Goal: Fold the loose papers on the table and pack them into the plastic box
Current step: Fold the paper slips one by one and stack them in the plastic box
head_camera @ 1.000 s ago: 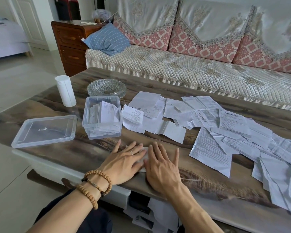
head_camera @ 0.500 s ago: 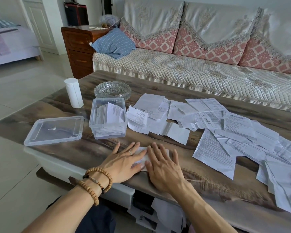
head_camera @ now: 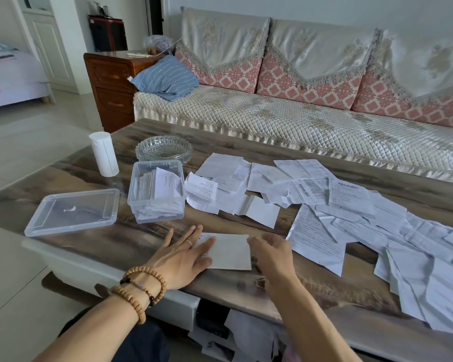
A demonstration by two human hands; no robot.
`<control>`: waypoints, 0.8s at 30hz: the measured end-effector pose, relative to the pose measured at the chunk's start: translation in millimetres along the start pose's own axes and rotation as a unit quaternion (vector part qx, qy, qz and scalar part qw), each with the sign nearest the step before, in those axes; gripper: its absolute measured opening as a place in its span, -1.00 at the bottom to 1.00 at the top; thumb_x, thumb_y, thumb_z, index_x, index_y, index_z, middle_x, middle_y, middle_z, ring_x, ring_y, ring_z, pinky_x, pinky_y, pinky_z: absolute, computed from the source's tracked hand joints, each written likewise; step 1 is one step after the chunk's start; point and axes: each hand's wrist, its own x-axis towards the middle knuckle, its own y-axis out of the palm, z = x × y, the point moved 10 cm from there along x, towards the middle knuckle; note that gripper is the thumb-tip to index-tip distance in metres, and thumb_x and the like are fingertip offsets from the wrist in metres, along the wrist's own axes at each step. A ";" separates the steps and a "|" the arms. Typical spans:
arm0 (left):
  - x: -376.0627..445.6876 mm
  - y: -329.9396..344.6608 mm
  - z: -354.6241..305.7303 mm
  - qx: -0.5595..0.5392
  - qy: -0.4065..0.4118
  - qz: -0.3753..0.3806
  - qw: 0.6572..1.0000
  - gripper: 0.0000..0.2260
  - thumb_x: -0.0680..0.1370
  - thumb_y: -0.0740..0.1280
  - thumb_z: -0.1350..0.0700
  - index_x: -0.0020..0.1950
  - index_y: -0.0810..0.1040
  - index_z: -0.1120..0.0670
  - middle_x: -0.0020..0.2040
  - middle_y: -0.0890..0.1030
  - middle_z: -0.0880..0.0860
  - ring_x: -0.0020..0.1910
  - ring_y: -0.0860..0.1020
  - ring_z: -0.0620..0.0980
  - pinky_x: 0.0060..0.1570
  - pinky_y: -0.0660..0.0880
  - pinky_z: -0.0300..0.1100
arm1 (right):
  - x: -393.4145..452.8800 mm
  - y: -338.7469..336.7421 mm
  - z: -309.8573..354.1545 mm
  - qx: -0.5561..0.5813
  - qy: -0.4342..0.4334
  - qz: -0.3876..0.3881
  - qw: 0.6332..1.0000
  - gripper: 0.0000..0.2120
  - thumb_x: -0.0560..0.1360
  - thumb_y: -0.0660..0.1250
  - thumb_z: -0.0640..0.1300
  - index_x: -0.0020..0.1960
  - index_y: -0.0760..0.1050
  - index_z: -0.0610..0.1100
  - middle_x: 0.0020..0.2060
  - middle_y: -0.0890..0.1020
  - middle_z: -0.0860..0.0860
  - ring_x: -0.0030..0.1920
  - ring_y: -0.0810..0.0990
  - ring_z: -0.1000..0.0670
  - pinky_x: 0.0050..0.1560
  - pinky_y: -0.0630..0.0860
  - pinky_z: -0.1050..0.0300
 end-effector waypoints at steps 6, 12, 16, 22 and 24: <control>-0.3 -0.2 -0.1 0.004 0.001 -0.018 1.000 -0.52 0.66 -0.16 -0.18 0.58 -0.16 -0.18 0.59 -0.26 0.00 0.54 -0.30 -0.11 0.50 -0.29 0.11 | 7.7 4.5 1.8 0.016 0.076 0.025 0.997 -0.43 0.30 0.51 -0.13 0.24 0.42 -0.21 -0.07 0.62 -0.13 -0.22 0.57 -0.08 -0.32 0.49 0.11; -4.6 0.2 -2.8 -0.013 0.002 -0.031 0.999 -0.52 0.67 -0.15 -0.15 0.58 -0.18 -0.15 0.58 -0.26 -0.04 0.47 -0.33 -0.21 0.50 -0.32 0.08 | -2.9 27.4 2.5 -0.126 0.047 0.141 0.981 -0.81 0.46 0.31 -0.33 0.08 0.51 -0.24 -0.26 0.64 -0.14 -0.38 0.59 -0.07 -0.54 0.34 0.22; -9.7 -26.6 2.9 -0.169 -0.035 -0.078 0.982 -0.45 0.66 0.01 -0.15 0.60 -0.04 -0.01 0.60 0.03 0.02 0.57 -0.02 -0.06 0.51 -0.05 -0.03 | -3.7 35.5 14.7 -0.175 -0.038 0.169 0.969 -0.79 0.45 0.23 -0.35 0.00 0.54 -0.17 -0.24 0.63 -0.06 -0.51 0.55 0.06 -0.53 0.38 0.24; -17.3 -77.1 27.5 -0.381 -0.070 -0.171 0.906 -0.86 0.56 0.35 -0.03 0.02 0.55 0.03 -0.02 0.60 -0.10 0.01 0.59 -0.11 -0.24 0.45 -0.40 | 5.2 33.2 50.8 -0.008 -0.089 0.175 0.981 -0.90 0.47 0.33 -0.43 -0.06 0.56 -0.31 -0.33 0.55 -0.14 -0.47 0.40 0.03 -0.44 0.35 0.17; -24.0 -83.4 39.7 -0.404 -0.095 -0.208 0.886 -0.82 0.59 0.31 0.00 -0.14 0.50 0.08 -0.16 0.58 -0.10 -0.14 0.57 -0.13 -0.37 0.37 -0.45 | 8.4 34.4 59.0 0.084 -0.067 0.146 0.983 -0.93 0.45 0.39 -0.40 -0.09 0.56 -0.30 -0.34 0.57 -0.11 -0.43 0.45 0.01 -0.40 0.39 0.17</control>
